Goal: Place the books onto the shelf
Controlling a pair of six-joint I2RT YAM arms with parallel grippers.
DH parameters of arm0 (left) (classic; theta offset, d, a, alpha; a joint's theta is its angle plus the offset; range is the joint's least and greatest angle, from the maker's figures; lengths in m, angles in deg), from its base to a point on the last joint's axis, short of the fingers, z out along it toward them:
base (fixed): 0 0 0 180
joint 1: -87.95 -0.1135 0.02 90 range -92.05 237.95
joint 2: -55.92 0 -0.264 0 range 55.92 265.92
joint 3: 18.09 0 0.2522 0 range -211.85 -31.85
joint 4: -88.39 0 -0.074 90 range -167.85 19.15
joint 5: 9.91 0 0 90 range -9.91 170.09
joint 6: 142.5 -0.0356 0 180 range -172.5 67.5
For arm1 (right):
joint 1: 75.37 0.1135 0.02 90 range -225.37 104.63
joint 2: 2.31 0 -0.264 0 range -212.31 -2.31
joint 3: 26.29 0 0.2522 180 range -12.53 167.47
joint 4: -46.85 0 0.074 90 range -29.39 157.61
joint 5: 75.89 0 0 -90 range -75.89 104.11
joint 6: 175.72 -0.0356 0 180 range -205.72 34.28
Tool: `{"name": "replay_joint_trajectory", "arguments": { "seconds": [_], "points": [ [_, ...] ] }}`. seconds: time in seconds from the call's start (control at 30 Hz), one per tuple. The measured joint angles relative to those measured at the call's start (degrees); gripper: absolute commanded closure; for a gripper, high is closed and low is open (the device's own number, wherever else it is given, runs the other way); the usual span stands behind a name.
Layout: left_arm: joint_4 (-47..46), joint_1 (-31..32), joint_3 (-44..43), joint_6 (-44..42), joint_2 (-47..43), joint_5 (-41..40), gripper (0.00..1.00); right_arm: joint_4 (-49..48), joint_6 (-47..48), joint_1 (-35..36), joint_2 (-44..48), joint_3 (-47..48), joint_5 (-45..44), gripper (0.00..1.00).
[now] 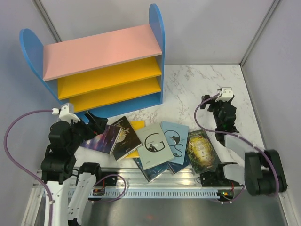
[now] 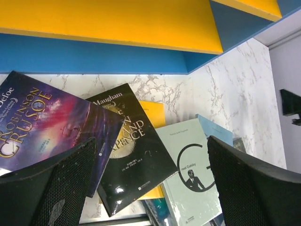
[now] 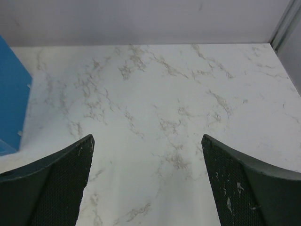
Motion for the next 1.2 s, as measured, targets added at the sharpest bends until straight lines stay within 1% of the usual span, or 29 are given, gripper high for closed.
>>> {"name": "replay_joint_trajectory", "arguments": {
  "seconds": [0.07,0.1,0.17,0.27,0.3,0.37,0.43,0.5,0.6,0.67,0.8,0.83,0.93,1.0,1.07,1.2],
  "points": [
    [1.5,0.0,-2.9,-0.1,2.4,-0.2,0.00,5.9,-2.2,1.8,7.8,2.0,-0.9,0.02],
    [3.9,0.0,-4.7,-0.2,4.0,-0.5,0.00,10.3,-4.8,3.0,12.1,4.2,-1.9,0.02],
    [8.3,0.0,-7.3,-0.8,7.6,-2.3,0.00,17.0,-9.4,5.1,16.2,9.8,-2.3,0.02],
    [12.2,0.0,-8.4,-1.6,11.2,-5.4,0.00,30.0,-13.0,9.3,16.8,25.1,0.5,0.02],
    [13.6,0.0,-8.4,-1.6,11.6,-6.6,0.00,33.2,-14.2,10.4,16.7,28.8,1.0,0.02],
    [16.2,0.0,-8.4,-0.9,11.8,-7.9,0.00,41.8,-21.6,12.4,16.9,35.5,-0.7,0.02],
    [16.9,0.0,-7.3,-0.5,11.1,-6.5,0.00,52.4,-28.8,11.1,17.1,38.5,-3.1,0.02],
    [17.3,0.0,-5.6,-0.3,10.5,-4.3,0.00,59.4,-31.3,8.7,15.9,38.5,-0.1,0.02],
    [17.4,0.0,-2.8,0.2,10.7,-1.6,0.00,67.8,-33.7,7.9,9.8,37.6,7.4,0.02],
    [17.4,0.1,-1.2,0.5,10.5,0.5,0.00,70.7,-35.5,8.0,7.7,33.9,12.2,0.02],
    [17.3,0.0,0.7,0.8,9.0,3.0,0.00,74.7,-40.0,8.5,10.0,25.4,23.0,0.02],
    [17.3,0.0,1.2,0.9,8.6,3.4,0.00,74.6,-41.0,9.0,10.8,24.1,25.3,0.06],
    [17.3,0.0,3.6,1.0,7.4,4.5,0.00,71.9,-43.9,11.1,14.0,19.0,30.4,0.11],
    [17.3,0.0,5.1,1.2,6.6,4.6,0.00,70.6,-45.7,12.1,16.0,15.5,32.9,0.12],
    [17.3,0.0,5.9,1.3,6.2,4.6,0.00,68.5,-47.6,12.9,17.5,12.0,34.9,0.18],
    [17.3,0.0,6.7,1.5,5.6,4.6,0.00,64.8,-51.0,15.3,17.8,6.5,36.9,0.20]
  ]
}}
